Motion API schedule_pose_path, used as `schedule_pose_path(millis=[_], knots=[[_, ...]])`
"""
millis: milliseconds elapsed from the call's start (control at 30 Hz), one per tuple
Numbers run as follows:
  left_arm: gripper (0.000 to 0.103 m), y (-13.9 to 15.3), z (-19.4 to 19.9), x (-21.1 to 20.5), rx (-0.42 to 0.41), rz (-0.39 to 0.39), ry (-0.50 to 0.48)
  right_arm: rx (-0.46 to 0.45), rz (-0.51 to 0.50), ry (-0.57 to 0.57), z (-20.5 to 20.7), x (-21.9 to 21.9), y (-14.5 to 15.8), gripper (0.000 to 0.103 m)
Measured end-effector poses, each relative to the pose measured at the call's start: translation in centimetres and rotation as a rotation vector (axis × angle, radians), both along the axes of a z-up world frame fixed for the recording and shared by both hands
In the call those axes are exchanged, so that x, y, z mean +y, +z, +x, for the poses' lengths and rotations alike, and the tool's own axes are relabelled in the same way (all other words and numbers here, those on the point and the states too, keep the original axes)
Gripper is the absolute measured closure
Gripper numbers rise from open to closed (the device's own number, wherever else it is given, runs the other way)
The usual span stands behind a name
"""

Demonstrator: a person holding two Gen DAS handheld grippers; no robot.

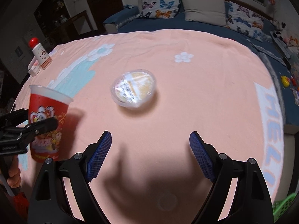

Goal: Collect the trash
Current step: 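Grasp the red cup with left tool while right tool grasps the clear jelly cup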

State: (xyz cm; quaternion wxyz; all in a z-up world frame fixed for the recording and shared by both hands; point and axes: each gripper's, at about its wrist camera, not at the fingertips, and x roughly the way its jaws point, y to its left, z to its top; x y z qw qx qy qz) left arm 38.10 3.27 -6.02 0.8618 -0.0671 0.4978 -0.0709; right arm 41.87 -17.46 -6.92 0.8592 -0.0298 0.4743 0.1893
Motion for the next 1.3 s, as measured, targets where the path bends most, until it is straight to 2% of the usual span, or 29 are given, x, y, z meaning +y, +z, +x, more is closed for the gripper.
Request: schedule_pose_path(millis=[367, 833, 1033, 1300], knots=[[0.031, 1.2, -1.8, 3.8, -0.014, 0.008, 0.03, -0.014, -0.04, 0.045, 3.3, 4.9, -1.0, 0.013], [0.031, 1.0, -1.8, 4.1, -0.016, 0.002, 0.018, 0.006, -0.068, -0.002, 6.6, 6.0, -2.4, 0.014], [0.031, 0.9, -1.9, 4.0, -0.015, 0.007, 0.016, 0.015, -0.06, -0.023, 6.7, 5.7, -2.6, 0.037], [0.031, 1.0, -2.2, 3.8, -0.014, 0.004, 0.011, -0.02, -0.065, -0.024, 4.5, 4.8, -1.3, 0.038]])
